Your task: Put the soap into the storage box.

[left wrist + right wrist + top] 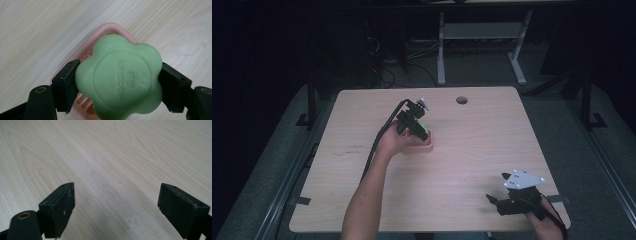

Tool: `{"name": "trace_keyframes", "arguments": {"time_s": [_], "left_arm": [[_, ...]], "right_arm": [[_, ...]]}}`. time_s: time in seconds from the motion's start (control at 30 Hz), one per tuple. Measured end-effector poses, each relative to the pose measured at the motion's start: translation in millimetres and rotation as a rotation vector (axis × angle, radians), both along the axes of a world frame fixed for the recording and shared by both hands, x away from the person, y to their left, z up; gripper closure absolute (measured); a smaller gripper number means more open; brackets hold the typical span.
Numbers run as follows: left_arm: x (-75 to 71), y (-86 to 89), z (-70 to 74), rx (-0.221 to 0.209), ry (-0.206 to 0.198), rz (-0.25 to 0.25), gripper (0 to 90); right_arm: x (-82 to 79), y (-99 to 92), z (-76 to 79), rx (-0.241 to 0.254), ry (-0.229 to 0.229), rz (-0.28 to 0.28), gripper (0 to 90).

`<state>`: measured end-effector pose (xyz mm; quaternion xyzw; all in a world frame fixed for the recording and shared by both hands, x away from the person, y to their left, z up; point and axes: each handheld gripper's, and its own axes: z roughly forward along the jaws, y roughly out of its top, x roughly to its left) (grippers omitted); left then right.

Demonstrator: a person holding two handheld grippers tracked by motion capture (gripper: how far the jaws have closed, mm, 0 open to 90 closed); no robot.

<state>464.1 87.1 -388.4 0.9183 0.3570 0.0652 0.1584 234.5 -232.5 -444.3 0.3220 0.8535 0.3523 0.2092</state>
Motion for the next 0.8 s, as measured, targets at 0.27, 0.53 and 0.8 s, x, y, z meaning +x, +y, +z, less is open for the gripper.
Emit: {"name": "trace_keyframes", "arguments": {"time_s": [0.27,0.53,0.8], "left_arm": [[3.4,-3.4,-13.2,0.017,0.015,0.027,26.2],[10.0,-1.7,-22.5,0.022,0.032,0.071,26.2],[14.9,2.1,-30.1,0.011,0.048,0.106,26.2]], "right_arm": [[-0.2,0.1,0.0,0.001,0.004,-0.003,13.9],[-0.3,0.1,0.0,0.002,0.004,-0.001,13.8],[-0.2,-0.1,-0.2,0.001,0.006,0.001,13.8]]}}
